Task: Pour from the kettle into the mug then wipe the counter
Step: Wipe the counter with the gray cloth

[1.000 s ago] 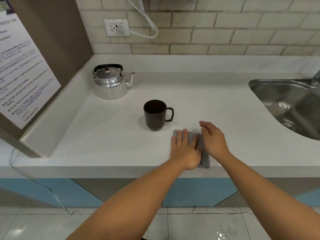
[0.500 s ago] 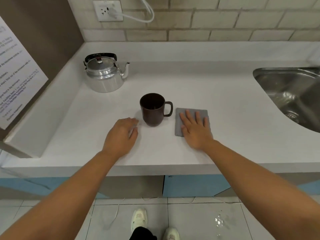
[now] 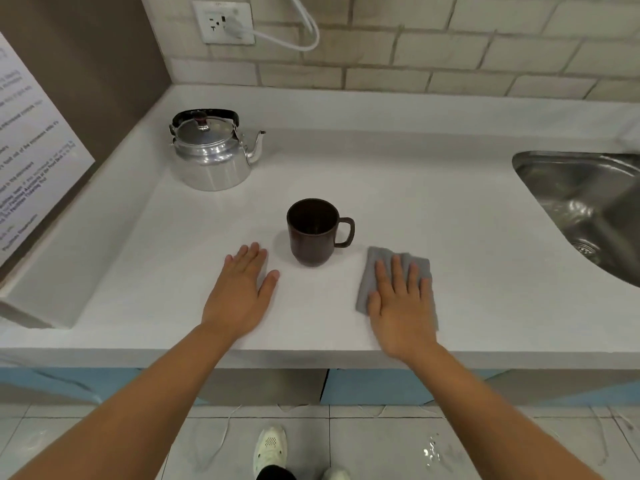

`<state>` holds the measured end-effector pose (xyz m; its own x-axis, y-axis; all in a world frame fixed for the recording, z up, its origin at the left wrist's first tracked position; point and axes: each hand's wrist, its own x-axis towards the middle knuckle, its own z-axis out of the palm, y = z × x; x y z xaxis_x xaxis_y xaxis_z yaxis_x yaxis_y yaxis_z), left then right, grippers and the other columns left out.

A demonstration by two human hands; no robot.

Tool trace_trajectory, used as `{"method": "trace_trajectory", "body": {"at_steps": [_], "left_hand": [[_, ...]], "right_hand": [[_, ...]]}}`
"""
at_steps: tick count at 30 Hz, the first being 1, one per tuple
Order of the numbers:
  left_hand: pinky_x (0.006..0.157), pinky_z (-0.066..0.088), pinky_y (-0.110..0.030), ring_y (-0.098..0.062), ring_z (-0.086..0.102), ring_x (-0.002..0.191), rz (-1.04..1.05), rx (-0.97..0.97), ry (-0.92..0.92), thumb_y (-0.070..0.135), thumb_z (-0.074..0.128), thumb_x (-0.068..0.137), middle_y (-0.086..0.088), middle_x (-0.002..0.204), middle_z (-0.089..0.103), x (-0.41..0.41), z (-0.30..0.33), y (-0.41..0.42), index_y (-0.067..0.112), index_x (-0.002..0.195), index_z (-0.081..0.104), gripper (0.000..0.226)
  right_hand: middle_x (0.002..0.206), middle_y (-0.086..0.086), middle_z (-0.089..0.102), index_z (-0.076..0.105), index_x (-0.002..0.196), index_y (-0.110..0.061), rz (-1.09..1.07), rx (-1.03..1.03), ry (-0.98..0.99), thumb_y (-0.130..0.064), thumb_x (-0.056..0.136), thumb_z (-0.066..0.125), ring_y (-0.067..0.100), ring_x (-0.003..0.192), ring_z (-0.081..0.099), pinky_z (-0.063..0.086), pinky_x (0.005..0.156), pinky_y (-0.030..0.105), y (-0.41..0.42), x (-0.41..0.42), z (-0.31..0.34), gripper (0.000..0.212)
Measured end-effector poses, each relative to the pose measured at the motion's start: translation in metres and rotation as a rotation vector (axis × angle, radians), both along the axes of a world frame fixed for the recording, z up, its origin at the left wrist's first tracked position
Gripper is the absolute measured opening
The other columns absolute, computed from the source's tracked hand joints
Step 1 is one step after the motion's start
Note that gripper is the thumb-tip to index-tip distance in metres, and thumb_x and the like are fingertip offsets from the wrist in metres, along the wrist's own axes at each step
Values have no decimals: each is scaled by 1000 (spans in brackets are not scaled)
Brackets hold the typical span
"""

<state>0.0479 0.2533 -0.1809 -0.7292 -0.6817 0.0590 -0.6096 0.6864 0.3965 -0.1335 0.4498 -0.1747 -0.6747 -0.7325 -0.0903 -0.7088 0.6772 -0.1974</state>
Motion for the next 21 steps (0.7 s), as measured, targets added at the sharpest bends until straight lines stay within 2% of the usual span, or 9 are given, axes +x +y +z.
{"method": "trace_trajectory", "body": {"at_steps": [4,7,10,12,13,14,16,18,21], "left_hand": [[116,0,-22,-11,14,146,25,237,136,44,28,101,0,158,23,4,11,-3,18,148,32,54],[109,14,-17,-9,30,139,105,430,280,48,31,100,2,151,38,13,24,-11,20,143,44,53],[89,25,1,15,46,109,138,427,371,45,37,100,13,127,55,25,35,-19,19,129,59,45],[78,32,4,28,46,88,144,376,395,43,38,100,20,110,56,32,42,-26,24,117,65,37],[81,33,2,28,47,91,143,356,405,41,38,101,20,109,57,35,44,-30,26,114,65,34],[90,32,-1,23,48,104,142,342,413,40,37,101,17,117,58,38,45,-35,24,119,64,36],[106,26,-16,-4,43,131,160,337,412,39,36,102,3,139,52,44,46,-45,19,133,56,43],[109,24,-22,-14,39,136,186,316,427,37,34,102,-4,146,48,49,44,-50,16,139,50,45],[112,22,-24,-15,36,138,155,235,427,35,31,103,-6,148,44,51,39,-47,14,142,43,45]], "right_hand": [[154,3,-27,-20,146,-26,173,-26,-53,-44,91,-2,28,140,-30,-24,111,37,9,88,4,61],[153,-1,-30,-19,145,-27,356,-61,-97,-41,97,7,25,138,-35,-27,110,37,-29,127,8,57],[157,3,-24,-14,148,-22,449,-27,-130,-39,99,13,27,141,-30,-19,116,41,-88,142,14,58],[157,5,-25,-17,147,-20,453,44,-153,-39,99,18,29,141,-30,-16,117,44,-127,149,18,62],[156,6,-27,-19,146,-20,448,88,-156,-40,98,23,31,140,-30,-15,117,45,-144,152,19,67],[155,6,-29,-21,146,-20,443,129,-152,-40,97,30,32,140,-31,-14,117,46,-158,155,21,73],[155,7,-29,-24,145,-19,425,168,-164,-37,93,42,34,140,-31,-12,117,47,-180,161,25,86],[157,6,-25,-24,146,-20,390,109,-243,-32,92,47,33,141,-29,-11,118,46,-188,162,29,90],[160,7,-13,-12,149,-15,414,-126,-298,-31,97,35,25,146,-18,-7,120,38,-168,150,34,72]]}}
